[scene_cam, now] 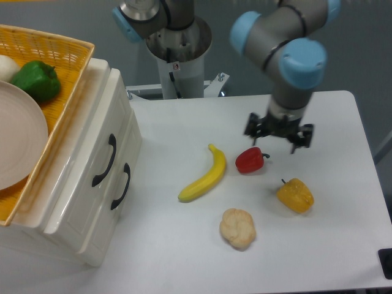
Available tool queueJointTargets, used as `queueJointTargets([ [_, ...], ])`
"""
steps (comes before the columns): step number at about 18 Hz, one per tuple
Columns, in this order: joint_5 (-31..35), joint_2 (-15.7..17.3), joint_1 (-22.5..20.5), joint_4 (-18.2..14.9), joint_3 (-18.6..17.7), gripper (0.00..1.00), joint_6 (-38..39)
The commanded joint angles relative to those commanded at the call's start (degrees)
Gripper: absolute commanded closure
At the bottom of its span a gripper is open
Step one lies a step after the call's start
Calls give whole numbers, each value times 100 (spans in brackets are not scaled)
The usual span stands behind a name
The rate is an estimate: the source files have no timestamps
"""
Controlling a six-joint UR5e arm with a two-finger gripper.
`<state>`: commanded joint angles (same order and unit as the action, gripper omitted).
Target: Slide the top white drawer open
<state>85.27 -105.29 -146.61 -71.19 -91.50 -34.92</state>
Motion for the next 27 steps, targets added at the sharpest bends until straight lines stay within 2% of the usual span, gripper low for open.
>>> queueJointTargets([
  [5, -528, 9, 334, -9, 0, 0, 871],
  [9, -696, 26, 633, -18, 9, 0, 1478],
  [16, -1425, 105, 1213, -44, 27, 0, 1558],
  [21, -2014, 149, 1258, -255, 27, 0, 1769],
  [27, -2199, 158, 1363, -422, 27, 0, 1760],
])
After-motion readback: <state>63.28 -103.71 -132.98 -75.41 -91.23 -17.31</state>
